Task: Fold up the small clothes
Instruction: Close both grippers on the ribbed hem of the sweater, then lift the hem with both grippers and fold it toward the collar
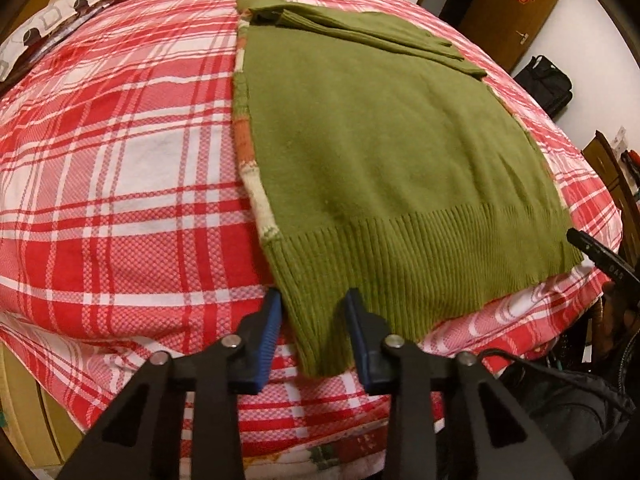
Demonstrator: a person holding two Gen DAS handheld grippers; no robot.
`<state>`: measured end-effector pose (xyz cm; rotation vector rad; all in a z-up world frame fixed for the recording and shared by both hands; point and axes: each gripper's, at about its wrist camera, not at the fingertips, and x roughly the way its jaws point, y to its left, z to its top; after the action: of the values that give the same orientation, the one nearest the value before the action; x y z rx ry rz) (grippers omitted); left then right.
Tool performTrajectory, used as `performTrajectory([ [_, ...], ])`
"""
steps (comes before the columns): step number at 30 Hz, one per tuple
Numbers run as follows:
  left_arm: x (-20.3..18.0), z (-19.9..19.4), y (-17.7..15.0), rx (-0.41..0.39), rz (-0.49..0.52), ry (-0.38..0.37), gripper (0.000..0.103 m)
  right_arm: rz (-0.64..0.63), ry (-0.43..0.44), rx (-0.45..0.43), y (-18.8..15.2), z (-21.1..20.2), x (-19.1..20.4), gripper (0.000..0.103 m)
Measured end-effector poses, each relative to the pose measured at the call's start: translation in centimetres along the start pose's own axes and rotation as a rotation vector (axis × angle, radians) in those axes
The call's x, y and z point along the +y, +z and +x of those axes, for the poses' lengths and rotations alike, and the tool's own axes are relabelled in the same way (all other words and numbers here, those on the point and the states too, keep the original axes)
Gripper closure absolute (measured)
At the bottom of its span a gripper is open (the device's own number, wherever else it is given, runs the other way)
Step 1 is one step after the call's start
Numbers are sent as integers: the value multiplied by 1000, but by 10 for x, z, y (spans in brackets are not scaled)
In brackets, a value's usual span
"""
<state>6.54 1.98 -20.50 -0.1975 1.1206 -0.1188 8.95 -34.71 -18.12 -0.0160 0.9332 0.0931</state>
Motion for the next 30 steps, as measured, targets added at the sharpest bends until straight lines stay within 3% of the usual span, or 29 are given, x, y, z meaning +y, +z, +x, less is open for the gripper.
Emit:
performTrajectory([
  [4, 3, 5, -2, 19, -9, -3, 72, 32, 31, -7, -4, -4, -10, 39],
  [8, -4, 6, -1, 17, 9, -7, 58, 34, 38, -8, -5, -5, -11, 39],
  [11, -5, 9, 0, 18, 9, -29, 57, 33, 54, -6, -6, -6, -10, 40],
  [12, -4, 10, 0, 17, 6, -39, 58, 31, 68, 1, -7, -5, -8, 42],
  [13, -2, 9, 0, 15, -1, -45, 63, 31, 78, 7, -8, -5, -7, 54],
  [14, 0, 9, 1, 13, -6, -49, 73, 34, 93, 17, -8, -4, -7, 63],
  [16, 3, 9, 1, 15, -15, -58, 88, 42, 106, 29, -9, -2, -8, 68],
  [18, 2, 11, 0, 19, -11, -61, 88, 57, 121, 38, -10, 0, -12, 71],
  [20, 0, 11, 1, 20, -9, -62, 88, 65, 139, 44, -10, 0, -14, 89],
  [24, 6, 6, 0, 0, -28, -105, 96, 71, 214, 40, -11, -4, -15, 95],
  [30, 7, -35, 9, -189, 10, -164, 96, 202, 375, -37, -6, -19, -35, 95],
])
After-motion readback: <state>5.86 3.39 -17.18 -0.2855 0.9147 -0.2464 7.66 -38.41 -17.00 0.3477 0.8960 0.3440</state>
